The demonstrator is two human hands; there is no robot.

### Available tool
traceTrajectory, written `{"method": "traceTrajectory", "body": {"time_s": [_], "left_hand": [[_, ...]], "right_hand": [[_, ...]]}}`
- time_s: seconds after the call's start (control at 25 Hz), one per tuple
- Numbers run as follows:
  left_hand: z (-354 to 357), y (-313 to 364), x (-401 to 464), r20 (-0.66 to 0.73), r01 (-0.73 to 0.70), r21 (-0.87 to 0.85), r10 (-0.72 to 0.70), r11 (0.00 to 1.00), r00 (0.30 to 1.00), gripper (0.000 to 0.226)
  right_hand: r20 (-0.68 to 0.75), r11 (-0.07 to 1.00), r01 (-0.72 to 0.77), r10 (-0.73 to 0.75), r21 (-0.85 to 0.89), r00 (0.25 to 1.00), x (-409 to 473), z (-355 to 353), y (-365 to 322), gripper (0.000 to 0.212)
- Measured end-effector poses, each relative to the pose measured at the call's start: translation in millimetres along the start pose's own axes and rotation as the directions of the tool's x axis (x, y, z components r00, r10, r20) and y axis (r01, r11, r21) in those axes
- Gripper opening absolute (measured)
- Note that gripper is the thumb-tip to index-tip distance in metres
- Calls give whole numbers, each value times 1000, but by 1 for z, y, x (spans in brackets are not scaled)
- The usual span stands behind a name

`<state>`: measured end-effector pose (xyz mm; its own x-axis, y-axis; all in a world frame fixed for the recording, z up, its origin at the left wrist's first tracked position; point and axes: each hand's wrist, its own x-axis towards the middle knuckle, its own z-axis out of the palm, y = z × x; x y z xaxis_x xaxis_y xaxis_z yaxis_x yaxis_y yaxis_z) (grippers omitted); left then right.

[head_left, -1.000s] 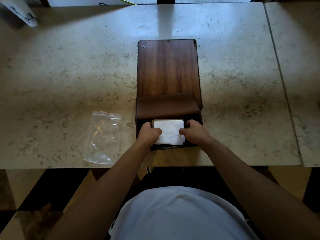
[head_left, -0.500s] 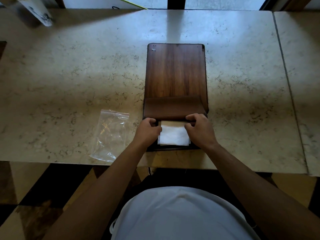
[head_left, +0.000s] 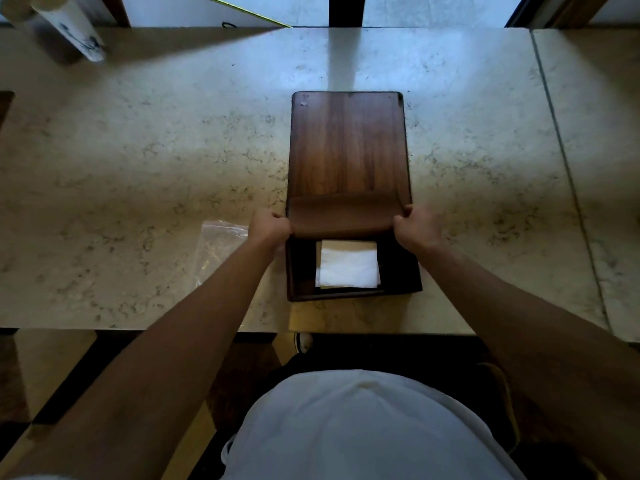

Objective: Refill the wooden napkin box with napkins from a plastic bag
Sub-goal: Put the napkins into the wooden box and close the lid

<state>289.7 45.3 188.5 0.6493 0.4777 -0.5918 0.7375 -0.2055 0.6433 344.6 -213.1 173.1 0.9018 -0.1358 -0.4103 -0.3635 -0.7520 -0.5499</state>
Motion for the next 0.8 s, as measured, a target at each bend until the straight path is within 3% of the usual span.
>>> {"method": "traceTrajectory", "body": {"time_s": [0.12, 0.28, 0.36, 0.44, 0.6, 0.68, 0.8], "left_hand": [[-3, 4, 3, 3, 29, -66, -29, 997, 1000, 13], [-14, 8, -2, 18, 34, -234, -31, 972, 999, 19], [-22, 8, -10, 43, 41, -347, -28, 937, 999, 12], [-32, 4, -19, 80, 63, -417, -32, 907, 996, 9], [-48, -3, -35, 222, 155, -484, -51, 861, 974, 35], [-49, -3, -40, 214, 161, -520, -54, 839, 975, 41], [-43, -6, -44, 178, 176, -518, -96, 837, 979, 32]], "right_hand": [[36, 971, -91, 85, 221, 996, 7, -4, 4, 41], [47, 878, -68, 52, 474, 998, 1, -16, 6, 34], [-8, 844, -32, 43, 536, 999, -8, -27, 6, 13], [-14, 814, -15, 29, 581, 999, -19, -38, 9, 25], [94, 700, -39, -40, 713, 995, -32, -50, 24, 35], [110, 669, -40, -63, 742, 992, -36, -51, 27, 38], [101, 647, -82, 8, 758, 995, -41, -48, 31, 30]]}}
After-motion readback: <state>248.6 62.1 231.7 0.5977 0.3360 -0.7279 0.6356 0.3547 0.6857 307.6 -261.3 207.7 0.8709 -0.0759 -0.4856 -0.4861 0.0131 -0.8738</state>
